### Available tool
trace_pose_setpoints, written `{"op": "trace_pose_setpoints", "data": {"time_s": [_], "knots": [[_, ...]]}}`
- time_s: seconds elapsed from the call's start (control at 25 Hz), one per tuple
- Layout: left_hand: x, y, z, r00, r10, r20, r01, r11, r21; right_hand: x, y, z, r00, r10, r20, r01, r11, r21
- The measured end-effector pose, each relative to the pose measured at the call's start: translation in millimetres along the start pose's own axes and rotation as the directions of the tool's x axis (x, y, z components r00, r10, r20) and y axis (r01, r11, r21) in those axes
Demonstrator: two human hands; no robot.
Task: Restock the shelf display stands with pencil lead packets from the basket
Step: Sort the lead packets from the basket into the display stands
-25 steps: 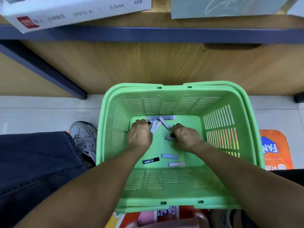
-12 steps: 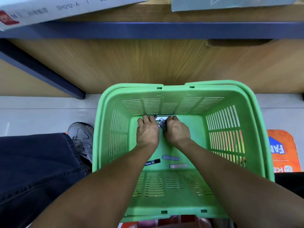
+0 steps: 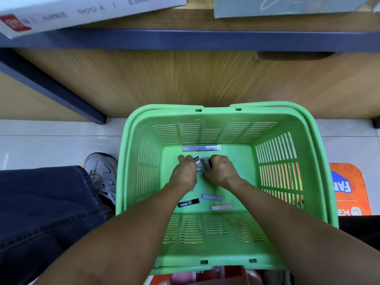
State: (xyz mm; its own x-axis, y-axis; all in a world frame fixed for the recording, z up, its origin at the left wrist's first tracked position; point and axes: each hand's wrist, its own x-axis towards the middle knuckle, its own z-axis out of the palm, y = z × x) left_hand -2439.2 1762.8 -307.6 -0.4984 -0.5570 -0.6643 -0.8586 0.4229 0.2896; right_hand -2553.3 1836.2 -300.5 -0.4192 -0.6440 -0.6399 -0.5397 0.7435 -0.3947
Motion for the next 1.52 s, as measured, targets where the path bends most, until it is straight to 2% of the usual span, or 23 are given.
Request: {"op": "trace_pose_setpoints", "data": {"time_s": [0.08,0.2,0.28,0.36,0.6,0.64,0.72,0.88,0.96,1.0,1.04,1.08,1.12,1.16,1.2,1.24,1.32,1.4,1.52], "knots": [[1,-1,-2,0.998,-0.045,0.051,0.060,0.934,-0.353,-4,3,-5,0.997,0.044,0.056,-0.050,0.992,0.114],[-10,3,-9,0.982,-0.025,0.188,0.161,0.637,-0.754,-12,0,-11,0.983,0.013,0.185,-0.062,0.963,0.261],[-22,9,-15,0.967,0.018,0.255,0.218,0.465,-0.858,-18,-3,-14,0.976,-0.011,0.218,-0.061,0.946,0.318],[-32,12,-20,0.955,0.056,0.293,0.249,0.390,-0.887,-24,-5,-18,0.977,-0.024,0.212,-0.047,0.944,0.326],[-38,9,-26,0.924,0.085,0.373,0.318,0.370,-0.873,-30,-7,-23,0.972,-0.085,0.221,0.019,0.959,0.284],[-35,9,-25,0.925,0.067,0.373,0.320,0.390,-0.863,-30,-8,-22,0.973,-0.089,0.215,0.022,0.954,0.298],[-34,10,-23,0.930,0.055,0.362,0.318,0.373,-0.872,-33,-12,-23,0.972,-0.106,0.209,0.004,0.900,0.435],[-34,12,-22,0.959,0.043,0.279,0.261,0.243,-0.934,-39,-9,-22,0.952,-0.189,0.242,-0.077,0.616,0.784],[-29,10,-23,0.974,-0.039,0.225,0.226,0.304,-0.925,-38,-3,-23,0.940,-0.157,0.303,-0.220,0.401,0.889],[-27,9,-22,0.977,-0.095,0.191,0.213,0.393,-0.895,-38,0,-24,0.933,-0.137,0.334,-0.270,0.351,0.897],[-23,6,-19,0.981,-0.138,0.134,0.188,0.542,-0.819,-37,3,-25,0.931,-0.113,0.347,-0.275,0.407,0.871],[-21,1,-18,0.989,-0.136,0.062,0.142,0.725,-0.674,-37,5,-27,0.939,-0.100,0.328,-0.200,0.616,0.762],[-22,-3,-17,0.996,-0.088,0.010,0.082,0.878,-0.472,-36,10,-27,0.947,-0.117,0.301,-0.045,0.876,0.481],[-23,-8,-15,1.000,-0.010,0.015,0.014,0.965,-0.261,-38,14,-27,0.935,-0.167,0.313,0.145,0.985,0.093],[-28,-12,-14,0.996,0.072,0.053,-0.068,0.995,-0.070,-41,19,-23,0.911,-0.205,0.358,0.302,0.923,-0.240],[-33,-14,-13,0.985,0.140,0.101,-0.149,0.985,0.088,-44,24,-18,0.887,-0.226,0.404,0.403,0.806,-0.434],[-43,-14,-10,0.954,0.252,0.166,-0.291,0.911,0.292,-51,32,-7,0.861,-0.273,0.430,0.495,0.649,-0.578],[-50,-11,-3,0.922,0.321,0.216,-0.383,0.836,0.393,-53,32,4,0.841,-0.330,0.429,0.541,0.531,-0.652],[-52,-10,14,0.899,0.379,0.222,-0.438,0.745,0.503,-55,30,13,0.828,-0.358,0.431,0.558,0.446,-0.700]]}}
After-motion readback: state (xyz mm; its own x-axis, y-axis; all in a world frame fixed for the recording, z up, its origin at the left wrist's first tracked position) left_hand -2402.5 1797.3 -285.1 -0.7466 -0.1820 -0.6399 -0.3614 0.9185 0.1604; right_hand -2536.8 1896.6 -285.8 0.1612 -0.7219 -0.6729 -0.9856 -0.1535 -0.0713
